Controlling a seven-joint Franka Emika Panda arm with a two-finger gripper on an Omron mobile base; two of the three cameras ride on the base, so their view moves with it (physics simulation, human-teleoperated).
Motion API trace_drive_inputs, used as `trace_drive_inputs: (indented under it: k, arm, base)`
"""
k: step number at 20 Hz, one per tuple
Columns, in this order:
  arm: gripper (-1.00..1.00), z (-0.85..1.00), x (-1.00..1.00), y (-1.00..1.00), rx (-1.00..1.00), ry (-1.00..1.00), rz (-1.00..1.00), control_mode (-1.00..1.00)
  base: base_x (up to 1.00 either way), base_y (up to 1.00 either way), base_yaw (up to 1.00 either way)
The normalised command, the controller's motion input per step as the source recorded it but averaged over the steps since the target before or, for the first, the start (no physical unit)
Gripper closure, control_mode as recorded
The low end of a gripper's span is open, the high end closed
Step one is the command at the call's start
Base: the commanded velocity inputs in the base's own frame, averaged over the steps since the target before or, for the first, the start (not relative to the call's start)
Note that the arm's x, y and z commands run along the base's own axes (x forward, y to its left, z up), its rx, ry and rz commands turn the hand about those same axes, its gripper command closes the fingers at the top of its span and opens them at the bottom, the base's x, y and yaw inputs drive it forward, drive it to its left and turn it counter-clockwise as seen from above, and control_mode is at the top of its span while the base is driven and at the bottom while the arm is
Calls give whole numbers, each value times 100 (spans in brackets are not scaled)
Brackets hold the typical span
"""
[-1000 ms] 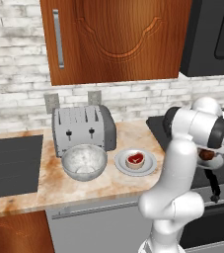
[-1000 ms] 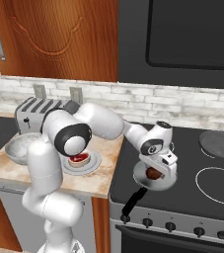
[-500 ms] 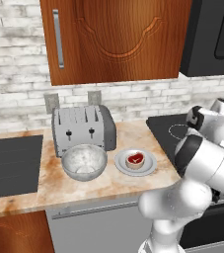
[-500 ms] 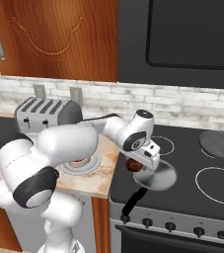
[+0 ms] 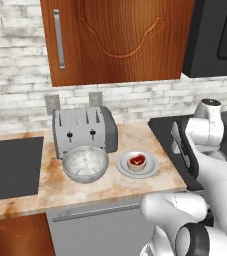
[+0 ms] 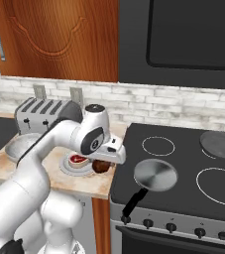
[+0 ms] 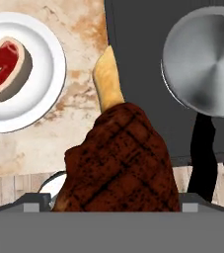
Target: Place one of the steaks on the plate and the other in the bowl. Then place the bowl in the fridge.
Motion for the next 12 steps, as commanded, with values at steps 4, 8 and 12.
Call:
trace_drive_inputs:
  k: [4,8,12]
  arm:
    - [100,28,-9,100,1,5,14,-100]
    - [100,8,1,99,4,15,5,-100]
    - [100,-1,4,25,1,8,2,-100]
  base:
    - [0,0,0]
    - [0,0,0]
    - [0,0,0]
